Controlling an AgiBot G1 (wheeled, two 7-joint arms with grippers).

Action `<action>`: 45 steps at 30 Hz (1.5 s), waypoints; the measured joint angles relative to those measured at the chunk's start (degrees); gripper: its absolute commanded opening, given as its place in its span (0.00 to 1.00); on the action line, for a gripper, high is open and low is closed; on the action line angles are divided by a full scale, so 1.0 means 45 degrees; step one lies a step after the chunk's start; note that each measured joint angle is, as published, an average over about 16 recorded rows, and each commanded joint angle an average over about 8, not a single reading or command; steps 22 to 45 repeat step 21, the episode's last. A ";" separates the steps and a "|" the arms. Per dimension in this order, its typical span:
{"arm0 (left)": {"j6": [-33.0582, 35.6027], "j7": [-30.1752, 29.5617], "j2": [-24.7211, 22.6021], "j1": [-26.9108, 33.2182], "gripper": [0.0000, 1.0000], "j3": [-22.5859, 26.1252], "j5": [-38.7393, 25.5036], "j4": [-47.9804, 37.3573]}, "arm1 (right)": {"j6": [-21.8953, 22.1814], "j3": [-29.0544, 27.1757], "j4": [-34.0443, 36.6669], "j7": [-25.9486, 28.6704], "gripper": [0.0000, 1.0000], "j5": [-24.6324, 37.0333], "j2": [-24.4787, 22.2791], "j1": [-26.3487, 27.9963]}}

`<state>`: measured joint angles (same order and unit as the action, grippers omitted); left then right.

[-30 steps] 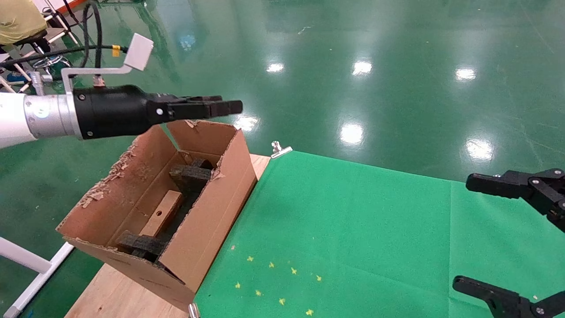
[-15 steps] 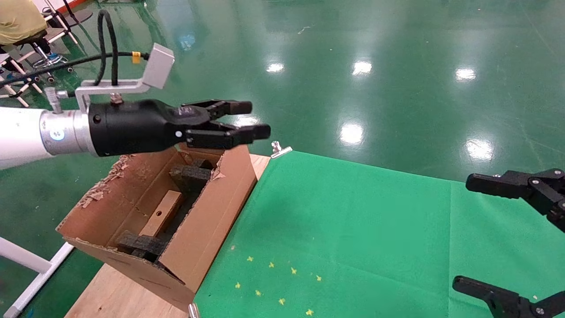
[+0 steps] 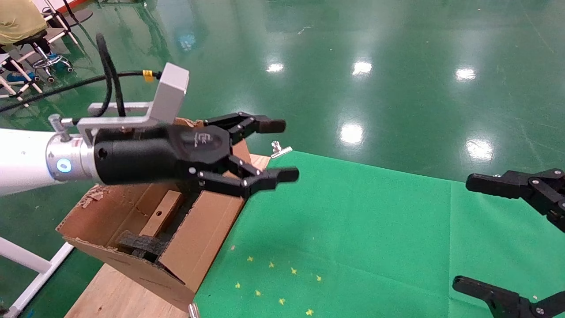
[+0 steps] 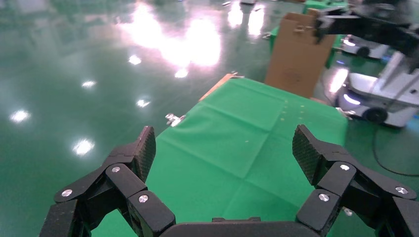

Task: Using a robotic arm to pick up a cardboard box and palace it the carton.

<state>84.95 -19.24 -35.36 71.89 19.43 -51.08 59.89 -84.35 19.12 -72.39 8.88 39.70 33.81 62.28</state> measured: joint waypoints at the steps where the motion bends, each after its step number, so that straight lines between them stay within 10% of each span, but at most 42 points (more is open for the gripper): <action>1: 0.0011 0.0120 0.0005 -0.0146 1.00 -0.0048 0.0130 0.0193 | 0.0000 0.0000 0.0000 0.0000 1.00 0.0000 0.0000 0.0000; 45: 0.0174 0.1903 0.0077 -0.2347 1.00 -0.0773 0.2098 0.3114 | 0.0003 0.0002 0.0001 -0.0002 1.00 -0.0003 -0.0002 0.0000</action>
